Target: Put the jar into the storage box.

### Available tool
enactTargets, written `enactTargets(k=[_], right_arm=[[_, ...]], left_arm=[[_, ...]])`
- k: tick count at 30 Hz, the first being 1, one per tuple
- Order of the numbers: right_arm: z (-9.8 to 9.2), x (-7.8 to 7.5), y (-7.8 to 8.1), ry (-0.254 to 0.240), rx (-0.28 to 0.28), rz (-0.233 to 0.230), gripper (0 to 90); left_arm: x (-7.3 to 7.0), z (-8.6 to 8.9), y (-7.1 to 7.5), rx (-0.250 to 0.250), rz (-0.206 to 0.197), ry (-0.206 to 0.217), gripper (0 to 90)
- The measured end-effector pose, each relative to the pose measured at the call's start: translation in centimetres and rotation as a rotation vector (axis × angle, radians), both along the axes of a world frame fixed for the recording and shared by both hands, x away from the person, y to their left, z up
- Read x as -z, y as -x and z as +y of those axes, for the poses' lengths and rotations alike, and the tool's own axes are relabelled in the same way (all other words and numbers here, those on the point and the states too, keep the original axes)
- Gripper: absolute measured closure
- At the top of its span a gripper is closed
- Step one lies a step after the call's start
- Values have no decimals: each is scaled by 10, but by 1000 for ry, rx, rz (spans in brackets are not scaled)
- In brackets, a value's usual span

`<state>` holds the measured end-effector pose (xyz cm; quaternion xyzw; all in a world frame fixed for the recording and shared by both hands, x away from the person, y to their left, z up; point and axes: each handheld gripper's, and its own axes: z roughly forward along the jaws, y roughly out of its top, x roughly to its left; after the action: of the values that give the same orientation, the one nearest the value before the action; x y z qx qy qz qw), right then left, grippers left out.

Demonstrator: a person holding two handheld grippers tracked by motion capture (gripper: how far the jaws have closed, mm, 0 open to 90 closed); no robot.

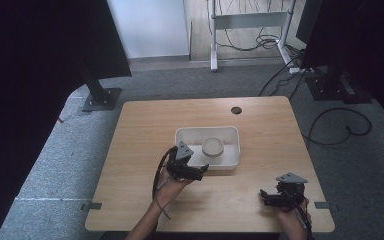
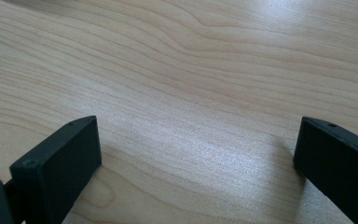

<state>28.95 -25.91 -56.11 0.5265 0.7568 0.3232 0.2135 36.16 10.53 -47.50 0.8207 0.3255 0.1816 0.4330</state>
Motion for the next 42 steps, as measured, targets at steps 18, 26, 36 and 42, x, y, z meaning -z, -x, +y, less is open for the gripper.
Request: enactTargets(k=[18, 26, 36, 42], right_arm=[[0, 0, 0, 0, 0, 0, 4], [0, 0, 0, 0, 0, 0, 4], [0, 0, 0, 0, 0, 0, 4], [0, 0, 0, 0, 0, 0, 4]], left_arm=[[1, 23, 12, -15, -12, 4, 54], [5, 32, 16, -12, -13, 13, 54], [9, 43, 21, -26, -17, 15, 55], [13, 52, 26, -34, -19, 20, 54]])
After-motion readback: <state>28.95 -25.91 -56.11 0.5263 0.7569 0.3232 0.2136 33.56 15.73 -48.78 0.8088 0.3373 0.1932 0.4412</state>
